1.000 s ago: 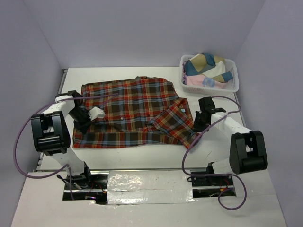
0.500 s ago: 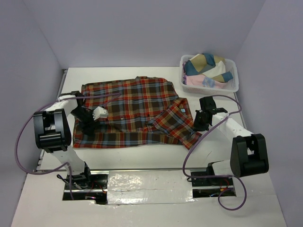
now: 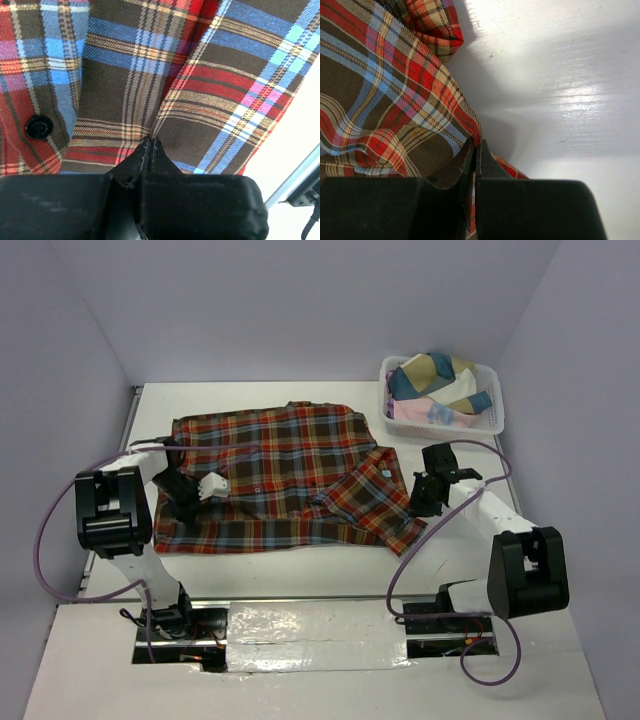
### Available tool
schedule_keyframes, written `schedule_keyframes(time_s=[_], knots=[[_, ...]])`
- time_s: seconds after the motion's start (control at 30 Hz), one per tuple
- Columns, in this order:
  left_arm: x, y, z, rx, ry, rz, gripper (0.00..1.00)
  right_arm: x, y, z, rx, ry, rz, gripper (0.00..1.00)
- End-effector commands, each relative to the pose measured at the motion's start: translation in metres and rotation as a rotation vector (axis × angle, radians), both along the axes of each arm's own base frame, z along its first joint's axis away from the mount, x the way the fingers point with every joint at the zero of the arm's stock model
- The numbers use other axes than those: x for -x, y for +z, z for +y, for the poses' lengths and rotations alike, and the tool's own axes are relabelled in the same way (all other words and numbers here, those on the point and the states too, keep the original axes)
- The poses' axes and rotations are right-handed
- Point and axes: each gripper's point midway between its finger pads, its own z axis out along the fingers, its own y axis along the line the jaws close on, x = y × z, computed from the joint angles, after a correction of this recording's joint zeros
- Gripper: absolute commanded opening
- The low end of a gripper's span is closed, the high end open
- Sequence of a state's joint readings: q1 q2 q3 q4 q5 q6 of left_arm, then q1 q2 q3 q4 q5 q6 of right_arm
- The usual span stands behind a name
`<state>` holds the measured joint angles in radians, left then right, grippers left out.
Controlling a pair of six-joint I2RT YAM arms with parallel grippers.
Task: Fold and stack the long sleeve shirts
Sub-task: Fold the shirt
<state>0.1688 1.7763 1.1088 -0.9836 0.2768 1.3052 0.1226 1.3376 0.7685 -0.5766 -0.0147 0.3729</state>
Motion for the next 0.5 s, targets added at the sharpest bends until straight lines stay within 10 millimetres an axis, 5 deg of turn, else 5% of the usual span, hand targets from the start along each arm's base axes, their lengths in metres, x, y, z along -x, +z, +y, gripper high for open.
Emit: schedule_keyframes(time_s=[0.0, 0.1, 0.23, 0.47], knots=[[0.007, 0.019, -0.004, 0.028, -0.010, -0.002, 0.00, -0.002, 0.013, -0.003, 0.011, 0.003, -0.043, 0.00], [0.013, 0.027, -0.006, 0.049, -0.013, 0.025, 0.02, -0.003, 0.014, -0.002, 0.011, 0.004, -0.043, 0.00], [0.027, 0.030, -0.015, 0.109, -0.049, 0.075, 0.33, -0.002, 0.013, -0.003, 0.011, 0.004, -0.043, 0.00], [0.040, 0.016, -0.015, 0.097, -0.045, 0.133, 0.47, -0.001, 0.012, -0.003, 0.010, 0.001, -0.043, 0.00]])
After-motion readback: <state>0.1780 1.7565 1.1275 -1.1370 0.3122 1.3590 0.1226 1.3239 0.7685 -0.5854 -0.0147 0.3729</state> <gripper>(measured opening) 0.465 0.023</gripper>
